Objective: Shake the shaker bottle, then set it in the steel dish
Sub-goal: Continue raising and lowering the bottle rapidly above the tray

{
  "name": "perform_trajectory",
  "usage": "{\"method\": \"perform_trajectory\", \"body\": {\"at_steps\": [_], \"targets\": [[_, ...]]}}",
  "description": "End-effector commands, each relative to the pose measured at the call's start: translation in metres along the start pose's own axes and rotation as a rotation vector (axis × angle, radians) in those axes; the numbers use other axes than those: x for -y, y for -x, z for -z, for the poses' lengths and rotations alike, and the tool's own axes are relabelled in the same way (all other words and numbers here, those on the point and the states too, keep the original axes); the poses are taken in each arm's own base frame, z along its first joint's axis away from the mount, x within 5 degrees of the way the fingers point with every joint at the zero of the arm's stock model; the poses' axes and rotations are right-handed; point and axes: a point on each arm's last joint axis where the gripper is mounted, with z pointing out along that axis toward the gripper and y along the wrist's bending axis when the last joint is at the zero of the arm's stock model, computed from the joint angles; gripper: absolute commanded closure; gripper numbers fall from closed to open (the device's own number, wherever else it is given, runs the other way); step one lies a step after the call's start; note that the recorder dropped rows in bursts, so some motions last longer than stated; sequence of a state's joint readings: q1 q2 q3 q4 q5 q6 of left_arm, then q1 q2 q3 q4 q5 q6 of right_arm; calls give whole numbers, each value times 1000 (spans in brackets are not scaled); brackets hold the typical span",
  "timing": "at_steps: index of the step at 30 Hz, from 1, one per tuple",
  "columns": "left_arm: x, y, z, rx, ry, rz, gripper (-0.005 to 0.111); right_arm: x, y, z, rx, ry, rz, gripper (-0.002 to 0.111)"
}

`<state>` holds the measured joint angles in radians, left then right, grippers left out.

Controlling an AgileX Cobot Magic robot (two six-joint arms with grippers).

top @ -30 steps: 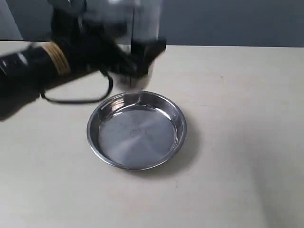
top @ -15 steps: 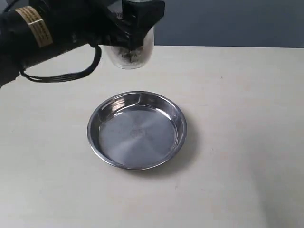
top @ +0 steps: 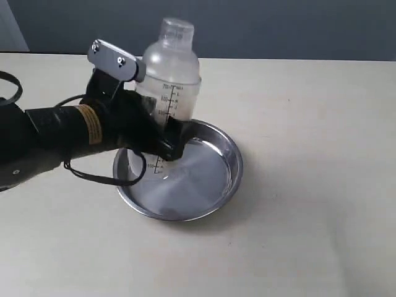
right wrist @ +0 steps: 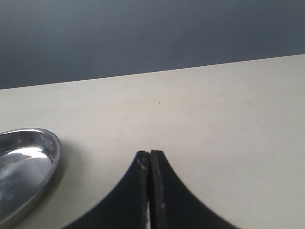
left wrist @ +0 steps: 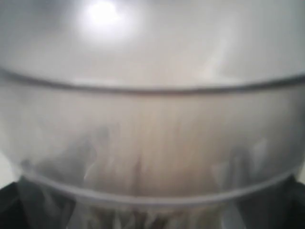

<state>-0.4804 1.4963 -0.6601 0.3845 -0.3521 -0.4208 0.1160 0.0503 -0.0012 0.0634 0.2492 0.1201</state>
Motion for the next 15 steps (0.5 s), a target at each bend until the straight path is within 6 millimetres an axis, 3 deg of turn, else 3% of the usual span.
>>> {"method": "perform_trajectory", "body": {"at_steps": [1,2,3,5,7,8,9,10,11,12,14,15], "targets": [[17,92,43,439,-87,-74,106,0,1,0,10,2,6,109],[14,90,43,405,-65,-49,106,0,1,0,10,2,6,109],[7,61,28,223,-14,-22,106,0,1,0,10,2,6,109],[0,2,3,31,1,39,106,0,1,0,8,2,6,109],[8,22,12,190,-68,6,106,0,1,0,9,2,6,109],[16,61,30,380,-118,-43,106,0,1,0,9,2,6,109],[18,79,39,444,-113,-73,106,0,1,0,9,2,6,109],[14,81,41,388,-62,-62,106,0,1,0,9,2,6,109],[11,65,34,299,-42,-49,106,0,1,0,9,2,6,109],[5,22,13,135,-28,-27,106,0,1,0,9,2,6,109],[3,-1,5,113,-36,30,106,0,1,0,9,2,6,109],[6,3,6,168,-66,17,106,0,1,0,9,2,6,109]]}}
